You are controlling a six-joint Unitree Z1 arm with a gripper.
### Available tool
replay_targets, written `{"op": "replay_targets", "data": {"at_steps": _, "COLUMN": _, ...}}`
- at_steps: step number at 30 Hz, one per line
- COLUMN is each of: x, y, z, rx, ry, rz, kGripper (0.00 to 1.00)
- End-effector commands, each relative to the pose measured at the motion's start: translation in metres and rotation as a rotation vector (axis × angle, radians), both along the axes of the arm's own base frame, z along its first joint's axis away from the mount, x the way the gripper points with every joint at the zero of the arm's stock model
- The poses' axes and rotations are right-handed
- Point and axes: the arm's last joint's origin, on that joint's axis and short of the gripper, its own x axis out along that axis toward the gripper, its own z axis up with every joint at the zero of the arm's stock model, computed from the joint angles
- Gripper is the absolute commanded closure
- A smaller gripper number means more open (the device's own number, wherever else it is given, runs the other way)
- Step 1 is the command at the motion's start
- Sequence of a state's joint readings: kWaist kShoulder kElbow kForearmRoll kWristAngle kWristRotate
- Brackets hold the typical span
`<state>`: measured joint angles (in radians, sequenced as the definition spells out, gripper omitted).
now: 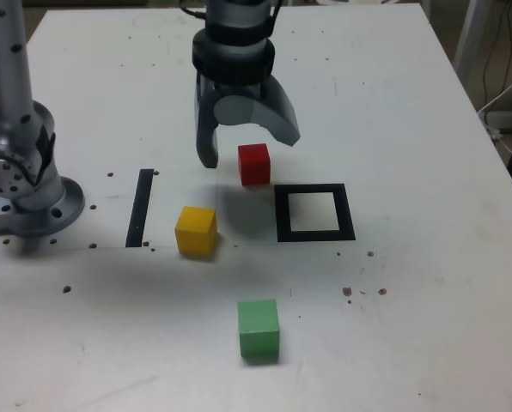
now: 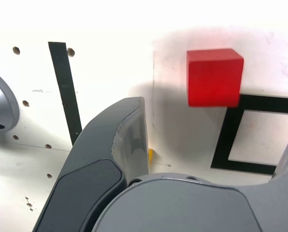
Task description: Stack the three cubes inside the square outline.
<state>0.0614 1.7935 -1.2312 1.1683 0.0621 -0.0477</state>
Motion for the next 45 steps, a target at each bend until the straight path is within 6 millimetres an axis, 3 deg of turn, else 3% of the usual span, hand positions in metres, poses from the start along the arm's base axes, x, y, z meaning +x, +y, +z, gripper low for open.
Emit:
{"op": "replay_targets", "data": {"at_steps": 1, "x": 0.005, "y": 0.006, "z": -0.007, "rx": -0.009, "ry": 0.015, "rz": 0.008, "kGripper": 0.01}}
{"op": "replay_targets", "data": {"at_steps": 12, "x": 0.016, "y": 0.022, "z": -0.030, "rx": -0.056, "ry": 0.076, "rz": -0.003, "kGripper": 0.02}}
{"op": "replay_targets", "data": {"at_steps": 25, "x": 0.029, "y": 0.034, "z": -0.058, "rx": -0.100, "ry": 0.134, "rz": -0.003, "kGripper": 0.15}}
{"op": "replay_targets", "data": {"at_steps": 30, "x": 0.028, "y": 0.037, "z": -0.061, "rx": -0.103, "ry": 0.146, "rz": 0.003, "kGripper": 0.30}}
{"op": "replay_targets", "data": {"at_steps": 39, "x": 0.029, "y": 0.037, "z": -0.066, "rx": -0.100, "ry": 0.163, "rz": 0.006, "kGripper": 0.70}}
{"op": "replay_targets", "data": {"at_steps": 45, "x": 0.027, "y": 0.037, "z": -0.063, "rx": -0.099, "ry": 0.158, "rz": 0.006, "kGripper": 0.77}}
